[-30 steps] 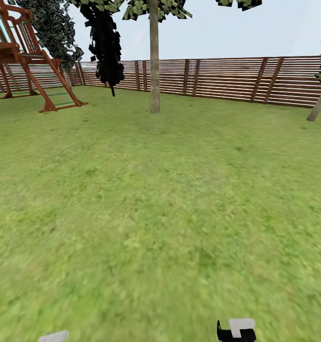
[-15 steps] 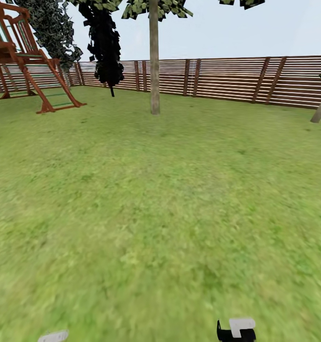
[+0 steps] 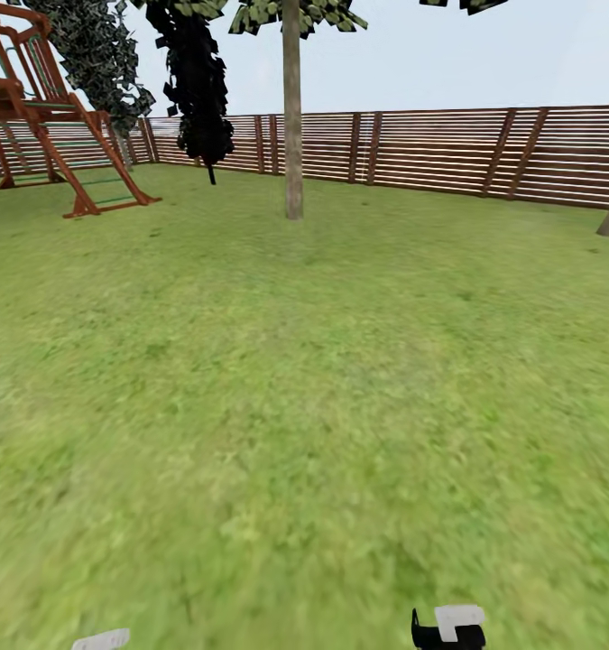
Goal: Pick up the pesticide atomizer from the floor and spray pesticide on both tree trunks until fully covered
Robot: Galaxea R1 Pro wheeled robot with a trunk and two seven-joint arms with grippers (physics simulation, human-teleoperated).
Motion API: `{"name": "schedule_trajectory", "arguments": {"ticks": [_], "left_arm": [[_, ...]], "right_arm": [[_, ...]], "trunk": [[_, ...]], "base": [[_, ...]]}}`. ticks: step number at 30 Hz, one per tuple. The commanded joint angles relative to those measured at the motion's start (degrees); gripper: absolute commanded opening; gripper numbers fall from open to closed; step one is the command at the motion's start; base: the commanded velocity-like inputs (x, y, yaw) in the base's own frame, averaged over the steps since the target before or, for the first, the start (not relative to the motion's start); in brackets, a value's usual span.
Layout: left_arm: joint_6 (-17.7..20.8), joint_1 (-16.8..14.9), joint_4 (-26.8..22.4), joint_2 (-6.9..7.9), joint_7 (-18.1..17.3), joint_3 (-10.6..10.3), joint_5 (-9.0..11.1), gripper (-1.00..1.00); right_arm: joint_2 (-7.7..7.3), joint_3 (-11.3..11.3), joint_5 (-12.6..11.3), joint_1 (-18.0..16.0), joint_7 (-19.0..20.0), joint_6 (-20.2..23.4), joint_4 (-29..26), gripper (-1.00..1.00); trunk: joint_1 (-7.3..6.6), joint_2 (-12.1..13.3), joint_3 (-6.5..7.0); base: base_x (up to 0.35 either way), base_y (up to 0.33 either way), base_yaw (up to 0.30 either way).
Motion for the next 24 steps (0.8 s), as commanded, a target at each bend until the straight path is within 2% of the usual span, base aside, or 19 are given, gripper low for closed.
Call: {"name": "schedule_trajectory", "arguments": {"ticks": [1, 24], "left_arm": [[-0.19, -0.03, 0.04, 0.00, -0.02, -0.05, 0.29, -1.00], [-0.19, -0.03, 0.08, 0.00, -0.02, -0.08, 0.30, -1.00]], "right_arm": [[0.02, -0.34, 0.61, -0.02, -0.34, -0.05, 0.03, 1.00], [-0.07, -0.34, 0.61, -0.02, -0.34, -0.05, 0.03, 1.00]], "trunk": [[0.03, -0.02, -0.05], [0.03, -0.02, -0.05]], "base": [[0.338, 0.000, 0.000], [0.338, 0.000, 0.000]]}}
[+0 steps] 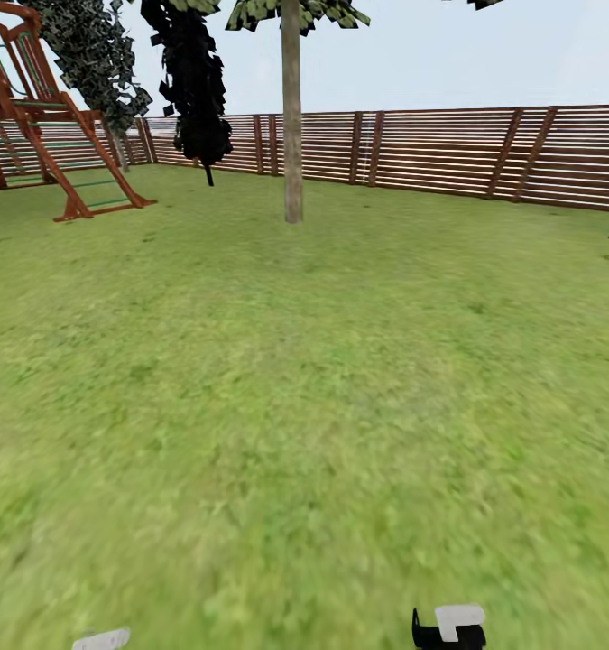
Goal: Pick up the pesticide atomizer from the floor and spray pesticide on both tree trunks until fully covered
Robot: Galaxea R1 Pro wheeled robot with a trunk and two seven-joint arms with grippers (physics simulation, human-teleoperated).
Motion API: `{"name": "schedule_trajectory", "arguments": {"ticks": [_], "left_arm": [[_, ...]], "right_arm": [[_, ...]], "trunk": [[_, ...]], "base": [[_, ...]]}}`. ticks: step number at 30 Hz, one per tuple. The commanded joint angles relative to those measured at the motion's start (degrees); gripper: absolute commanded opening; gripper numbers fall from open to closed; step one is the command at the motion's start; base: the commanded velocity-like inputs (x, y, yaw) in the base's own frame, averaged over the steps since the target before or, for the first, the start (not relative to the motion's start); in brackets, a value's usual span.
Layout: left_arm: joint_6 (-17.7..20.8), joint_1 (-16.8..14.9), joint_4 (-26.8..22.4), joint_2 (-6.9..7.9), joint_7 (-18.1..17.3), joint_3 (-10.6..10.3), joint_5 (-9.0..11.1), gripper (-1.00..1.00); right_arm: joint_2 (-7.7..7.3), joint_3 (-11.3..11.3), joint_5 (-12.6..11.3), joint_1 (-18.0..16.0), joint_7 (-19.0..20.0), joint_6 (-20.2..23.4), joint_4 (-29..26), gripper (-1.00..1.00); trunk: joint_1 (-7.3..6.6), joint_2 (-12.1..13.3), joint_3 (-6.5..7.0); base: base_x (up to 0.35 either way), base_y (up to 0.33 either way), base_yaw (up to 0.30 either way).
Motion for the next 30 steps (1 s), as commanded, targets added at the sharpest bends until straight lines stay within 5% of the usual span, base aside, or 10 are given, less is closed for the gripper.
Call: {"name": "schedule_trajectory", "arguments": {"ticks": [1, 30], "left_arm": [[-0.19, -0.04, 0.03, 0.00, -0.02, -0.07, 0.30, -1.00], [-0.19, -0.04, 0.01, 0.00, -0.02, -0.09, 0.32, -1.00]], "right_arm": [[0.01, -0.34, 0.61, -0.02, -0.34, -0.04, 0.02, 1.00], [0.01, -0.34, 0.61, -0.02, -0.34, -0.04, 0.02, 1.00]], "trunk": [[0.03, -0.02, -0.05], [0.03, -0.02, -0.05]], "base": [[0.339, 0.000, 0.000], [0.338, 0.000, 0.000]]}}
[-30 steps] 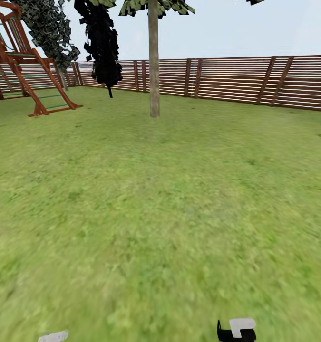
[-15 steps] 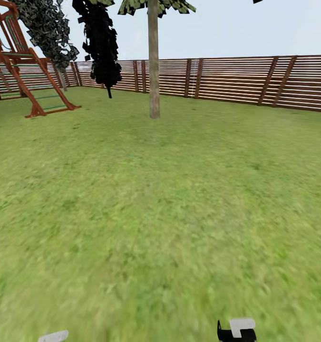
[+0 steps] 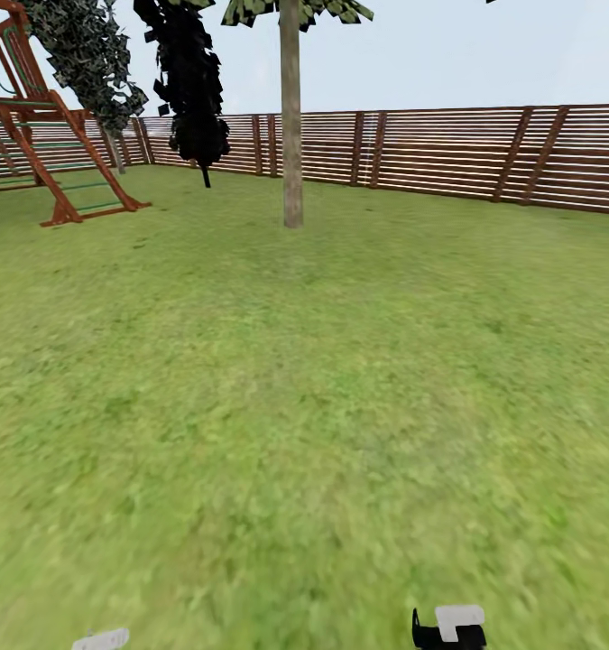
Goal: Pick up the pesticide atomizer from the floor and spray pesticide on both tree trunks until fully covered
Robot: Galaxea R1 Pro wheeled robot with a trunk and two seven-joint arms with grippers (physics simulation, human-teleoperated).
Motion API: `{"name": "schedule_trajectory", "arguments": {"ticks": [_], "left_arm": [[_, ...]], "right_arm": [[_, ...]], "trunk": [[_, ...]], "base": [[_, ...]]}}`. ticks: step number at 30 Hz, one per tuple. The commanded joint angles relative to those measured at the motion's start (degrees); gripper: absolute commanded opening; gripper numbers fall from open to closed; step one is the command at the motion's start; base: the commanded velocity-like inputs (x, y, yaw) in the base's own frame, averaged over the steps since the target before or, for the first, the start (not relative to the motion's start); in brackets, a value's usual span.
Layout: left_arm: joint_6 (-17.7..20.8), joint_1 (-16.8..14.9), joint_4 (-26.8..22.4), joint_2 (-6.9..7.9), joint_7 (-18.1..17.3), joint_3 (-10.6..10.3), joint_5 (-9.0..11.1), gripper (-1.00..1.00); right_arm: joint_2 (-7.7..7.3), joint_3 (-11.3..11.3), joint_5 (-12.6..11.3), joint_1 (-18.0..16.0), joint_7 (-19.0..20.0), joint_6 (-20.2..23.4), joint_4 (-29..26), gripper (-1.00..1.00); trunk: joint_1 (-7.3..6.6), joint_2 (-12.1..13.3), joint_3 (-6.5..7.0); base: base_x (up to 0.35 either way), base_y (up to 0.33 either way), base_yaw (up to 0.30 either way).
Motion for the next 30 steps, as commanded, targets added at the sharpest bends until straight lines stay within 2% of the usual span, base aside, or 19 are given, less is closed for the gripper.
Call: {"name": "schedule_trajectory", "arguments": {"ticks": [1, 30], "left_arm": [[-0.19, -0.03, 0.05, 0.00, -0.02, -0.06, 0.31, -1.00], [-0.19, -0.04, 0.06, 0.00, -0.02, 0.01, 0.33, -1.00]], "right_arm": [[0.01, -0.34, 0.61, -0.02, -0.34, -0.05, 0.02, 1.00], [0.28, -0.34, 0.43, 0.06, -0.43, 0.20, 0.88, 1.00]], "trunk": [[0.03, -0.02, -0.05], [0.03, -0.02, -0.05]], "base": [[0.338, 0.000, 0.000], [0.338, 0.000, 0.000]]}}
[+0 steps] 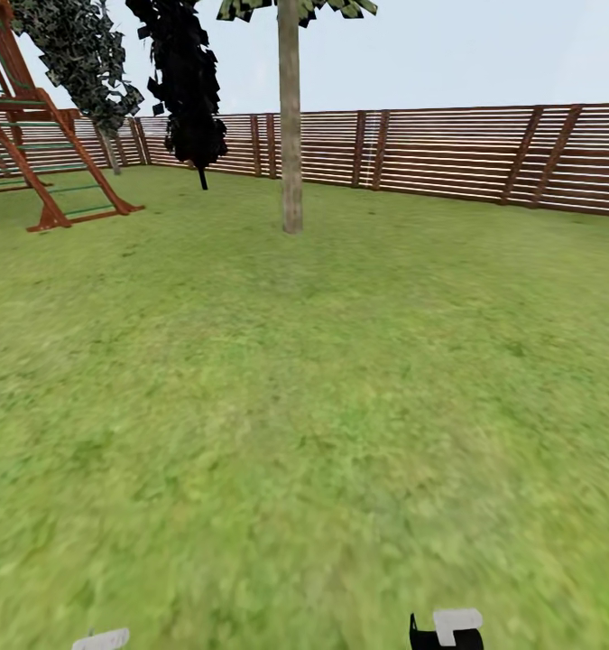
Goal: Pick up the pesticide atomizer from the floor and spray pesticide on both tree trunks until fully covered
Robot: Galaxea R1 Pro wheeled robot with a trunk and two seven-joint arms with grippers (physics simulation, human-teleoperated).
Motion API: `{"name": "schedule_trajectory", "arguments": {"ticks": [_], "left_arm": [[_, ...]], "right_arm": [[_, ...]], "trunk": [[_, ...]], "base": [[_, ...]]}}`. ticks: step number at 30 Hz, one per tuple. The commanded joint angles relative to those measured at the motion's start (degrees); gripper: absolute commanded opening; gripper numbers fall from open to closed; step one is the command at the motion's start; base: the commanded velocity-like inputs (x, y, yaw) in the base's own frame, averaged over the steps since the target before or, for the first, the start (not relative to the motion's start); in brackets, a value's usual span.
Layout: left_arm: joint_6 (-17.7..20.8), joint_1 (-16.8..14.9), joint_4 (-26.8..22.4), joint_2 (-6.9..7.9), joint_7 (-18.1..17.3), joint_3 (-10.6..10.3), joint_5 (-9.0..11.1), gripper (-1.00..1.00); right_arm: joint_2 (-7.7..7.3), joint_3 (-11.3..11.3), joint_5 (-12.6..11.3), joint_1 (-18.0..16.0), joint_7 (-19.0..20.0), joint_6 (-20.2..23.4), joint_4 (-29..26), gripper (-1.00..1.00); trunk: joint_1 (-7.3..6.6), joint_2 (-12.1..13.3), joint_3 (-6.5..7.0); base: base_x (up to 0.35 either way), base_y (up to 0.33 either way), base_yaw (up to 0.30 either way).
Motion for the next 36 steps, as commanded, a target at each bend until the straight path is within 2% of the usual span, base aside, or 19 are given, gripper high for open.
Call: {"name": "schedule_trajectory", "arguments": {"ticks": [1, 36], "left_arm": [[-0.19, -0.03, 0.09, 0.00, -0.02, -0.09, 0.32, -1.00], [-0.14, -0.03, 0.04, 0.44, -0.02, -0.05, 0.35, -1.00]], "right_arm": [[0.01, -0.35, 0.61, -0.02, -0.34, -0.04, 0.03, 1.00], [0.01, -0.35, 0.61, -0.02, -0.34, -0.05, 0.04, 1.00]], "trunk": [[0.03, -0.02, -0.05], [0.03, -0.02, -0.05]], "base": [[0.339, 0.000, 0.000], [0.339, 0.000, 0.000]]}}
